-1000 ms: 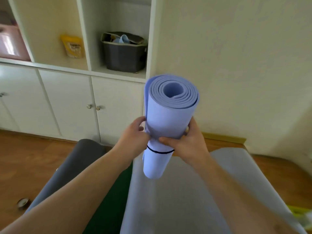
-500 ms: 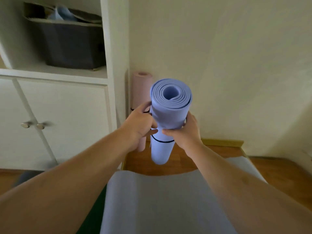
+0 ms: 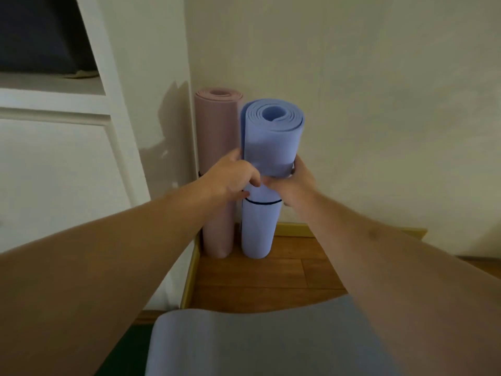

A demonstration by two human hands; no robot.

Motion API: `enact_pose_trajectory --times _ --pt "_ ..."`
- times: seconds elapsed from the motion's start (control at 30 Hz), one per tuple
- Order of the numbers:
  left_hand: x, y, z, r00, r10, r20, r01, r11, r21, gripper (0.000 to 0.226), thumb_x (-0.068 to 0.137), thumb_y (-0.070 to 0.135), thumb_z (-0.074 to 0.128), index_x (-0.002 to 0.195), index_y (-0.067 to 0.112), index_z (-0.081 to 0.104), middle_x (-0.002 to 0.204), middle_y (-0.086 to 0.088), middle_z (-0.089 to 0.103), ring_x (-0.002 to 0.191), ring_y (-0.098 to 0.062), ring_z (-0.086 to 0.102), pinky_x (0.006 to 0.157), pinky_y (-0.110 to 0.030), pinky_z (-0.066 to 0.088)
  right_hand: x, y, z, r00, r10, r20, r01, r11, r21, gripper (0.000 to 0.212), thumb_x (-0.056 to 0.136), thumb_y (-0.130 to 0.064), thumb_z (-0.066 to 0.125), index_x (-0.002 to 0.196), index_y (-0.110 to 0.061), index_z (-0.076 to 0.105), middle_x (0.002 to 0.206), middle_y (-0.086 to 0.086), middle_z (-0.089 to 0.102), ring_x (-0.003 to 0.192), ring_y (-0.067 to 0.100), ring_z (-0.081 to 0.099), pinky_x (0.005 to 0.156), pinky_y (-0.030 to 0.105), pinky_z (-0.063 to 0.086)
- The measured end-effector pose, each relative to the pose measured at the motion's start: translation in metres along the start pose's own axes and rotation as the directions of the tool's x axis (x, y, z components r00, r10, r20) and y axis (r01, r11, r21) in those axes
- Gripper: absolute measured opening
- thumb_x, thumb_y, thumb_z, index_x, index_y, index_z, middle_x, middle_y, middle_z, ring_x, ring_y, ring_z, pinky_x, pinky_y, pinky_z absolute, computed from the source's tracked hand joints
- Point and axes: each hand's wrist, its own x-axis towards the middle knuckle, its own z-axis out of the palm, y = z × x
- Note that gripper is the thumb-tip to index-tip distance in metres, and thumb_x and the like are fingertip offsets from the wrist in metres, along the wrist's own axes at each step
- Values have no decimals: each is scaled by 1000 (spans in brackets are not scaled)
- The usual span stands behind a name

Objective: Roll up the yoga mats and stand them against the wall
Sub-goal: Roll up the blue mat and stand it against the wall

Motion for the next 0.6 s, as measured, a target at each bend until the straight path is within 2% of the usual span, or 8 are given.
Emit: enact_pose_trajectory --times 0.1,0.17,0.2,0.27,0.37,0.43,0.53,0.6 --pt "4 -3 1 999 -36 -22 36 999 3 50 86 -12 61 112 30 55 114 -1 66 114 -30 65 103 -48 56 19 -6 7 999 40 2 -40 996 -75 79 98 -38 68 165 -41 26 145 8 54 102 30 66 63 37 55" --pt "7 -8 -1 998 -35 -42 35 999 -13 61 90 -15 59 130 30 51 110 8 62 104 -18 62 102 -42 55 29 -9 5 998 65 16 -64 995 -82 85 103 -30 62 170 -33 10 153 9 48 110 30 64 63 32 52" --pt "6 -12 -2 998 -29 -47 28 999 -19 72 91 -15 59 148 27 47 122 8 61 107 -16 59 102 -41 54 32 -10 3 997 70 31 -68 995 -75 84 104 -25 61 170 -29 9 155 8 47 114 30 62 69 32 54" --pt "3 -17 -4 998 -36 -44 34 998 -59 85 92 -15 58 163 23 33 155 1 49 124 -19 55 110 -44 51 35 -11 0 996 68 57 -65 997 -52 72 105 -16 59 166 -27 23 150 8 52 118 33 63 75 27 55" --pt "-2 -24 -6 998 -32 -52 28 997 -76 86 91 -15 58 164 24 32 163 -1 41 120 -17 54 110 -46 51 32 -13 -3 990 79 114 -69 994 -87 85 102 -5 59 168 -38 17 131 -5 46 101 27 63 64 25 49" --pt "-5 -28 -7 998 -29 -58 25 998 -65 85 90 -14 58 163 24 34 164 0 40 122 -18 49 107 -45 53 30 -13 -5 987 80 140 -68 994 -89 95 99 0 60 169 -41 10 138 -5 44 105 25 61 74 30 53" --pt "-11 -33 -9 998 -28 -54 24 998 -61 84 91 -15 58 163 23 35 163 0 41 121 -17 48 105 -43 54 25 -12 -8 982 82 169 -69 994 -79 97 99 4 60 169 -40 9 139 -6 43 125 29 58 103 43 54" --pt "-14 -38 -11 997 -24 -67 22 999 -43 83 91 -14 58 162 23 37 162 0 43 117 -16 50 103 -42 55 21 -11 -13 979 83 185 -69 994 -84 98 100 5 60 170 -38 8 136 -6 42 115 23 55 102 39 52"
